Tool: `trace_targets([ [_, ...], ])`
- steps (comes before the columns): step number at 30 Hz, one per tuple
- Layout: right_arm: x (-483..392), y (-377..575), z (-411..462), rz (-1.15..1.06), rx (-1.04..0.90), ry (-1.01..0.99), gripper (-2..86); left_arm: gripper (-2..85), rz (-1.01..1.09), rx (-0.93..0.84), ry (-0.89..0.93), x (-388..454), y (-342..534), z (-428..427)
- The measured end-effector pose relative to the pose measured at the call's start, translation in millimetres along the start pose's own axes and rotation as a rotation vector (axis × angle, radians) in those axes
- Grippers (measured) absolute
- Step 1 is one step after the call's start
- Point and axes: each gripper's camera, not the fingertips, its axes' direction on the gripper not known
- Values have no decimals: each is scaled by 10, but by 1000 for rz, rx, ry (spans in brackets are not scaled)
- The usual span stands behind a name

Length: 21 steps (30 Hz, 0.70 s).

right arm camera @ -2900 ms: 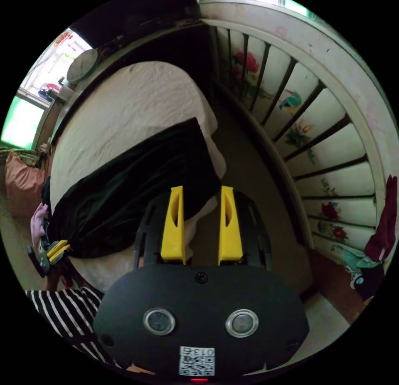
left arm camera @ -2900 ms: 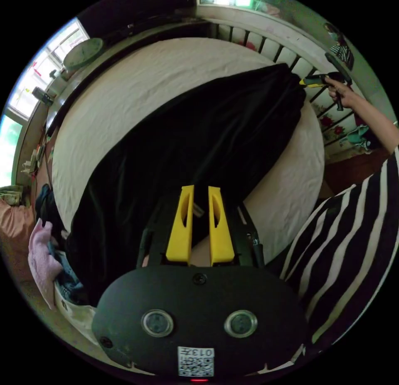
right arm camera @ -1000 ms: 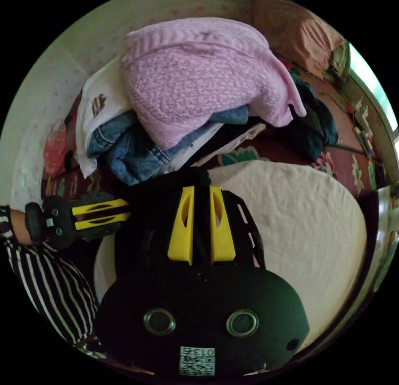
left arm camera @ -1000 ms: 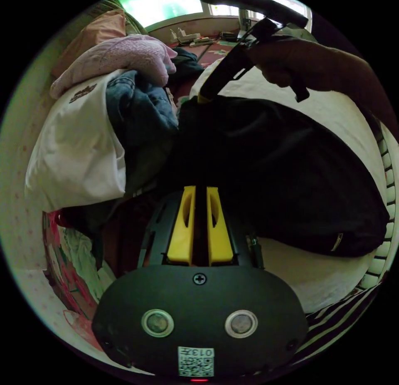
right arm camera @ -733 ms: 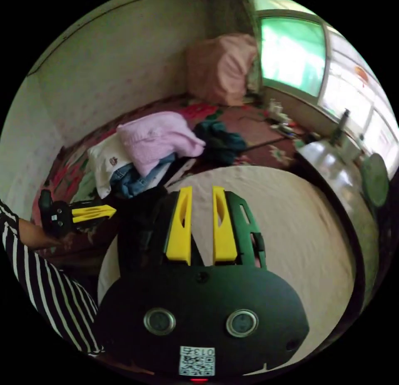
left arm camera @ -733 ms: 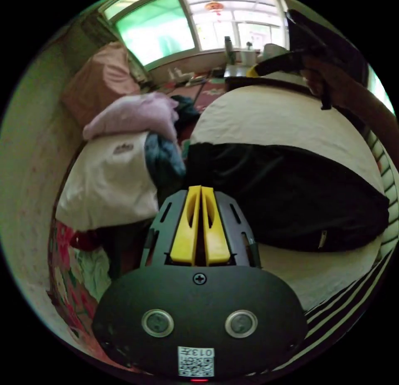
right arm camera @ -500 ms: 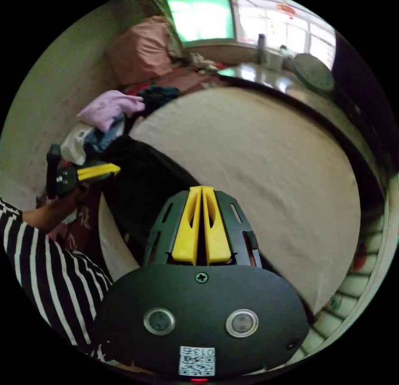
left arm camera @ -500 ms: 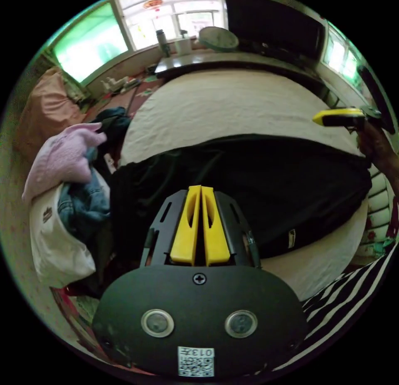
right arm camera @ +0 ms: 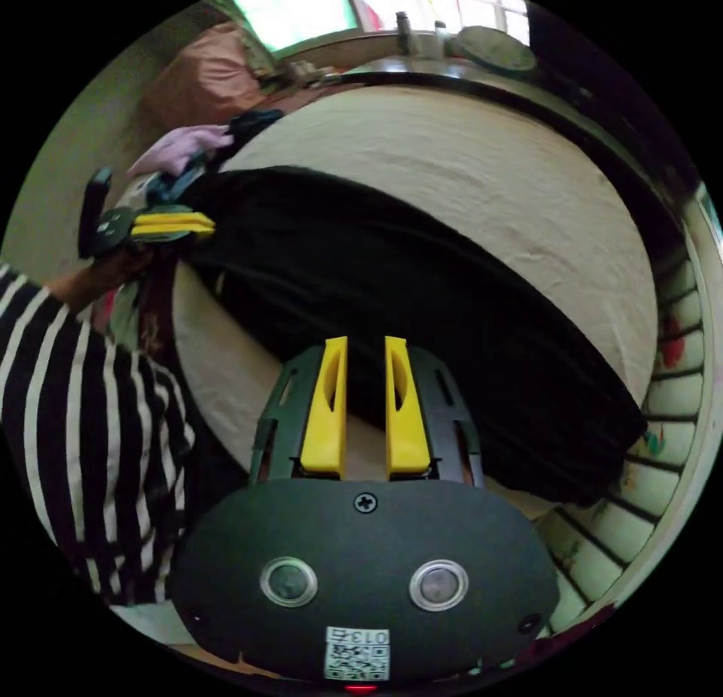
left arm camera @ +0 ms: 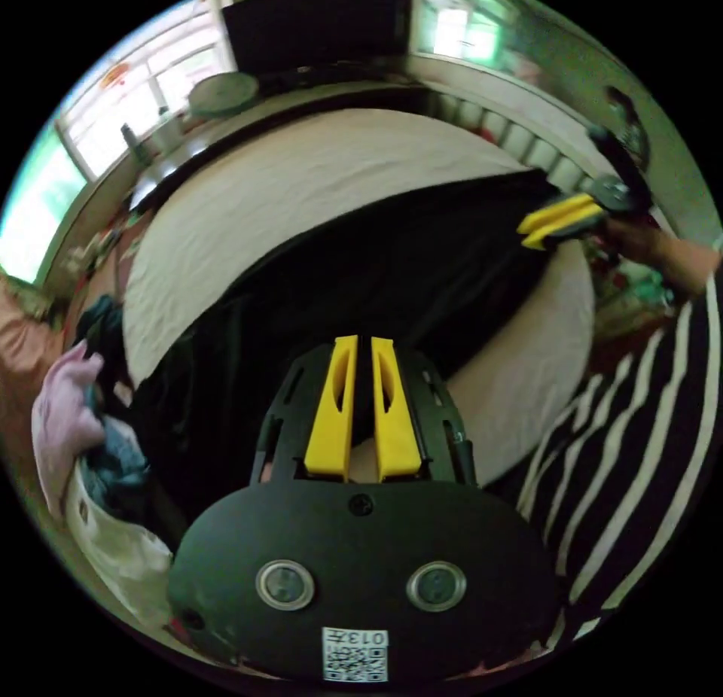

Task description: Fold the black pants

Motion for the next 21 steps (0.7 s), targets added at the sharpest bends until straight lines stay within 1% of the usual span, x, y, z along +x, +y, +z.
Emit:
trace_targets([
  [2,-77,123,61,-83,-26,16,76,54,185,-44,-13,349,-144,137],
  [4,-69,228,188,-125,-90,36,78,58,235,-83,-40,470,-252,283],
  [6,1,301,243,-129,-95,21,76,52,227,-109,-27,472,-376,418],
  [8,77,371,262,-127,-99,12,67,17,217,-151,-23,446,-544,555],
  [10,165,481,270,-132,-123,44,33,7,251,-179,-11,451,-655,632],
  [13,294,643,206,-127,-156,15,14,-1,281,-196,36,443,-815,662],
  [18,373,1063,-85,-115,-81,42,5,-4,266,-174,102,421,-977,588],
  [20,430,1242,-24,-104,-111,34,4,-4,263,-204,109,423,-1017,689],
  [21,467,1358,57,-102,-165,36,4,-4,260,-211,117,420,-1030,713],
])
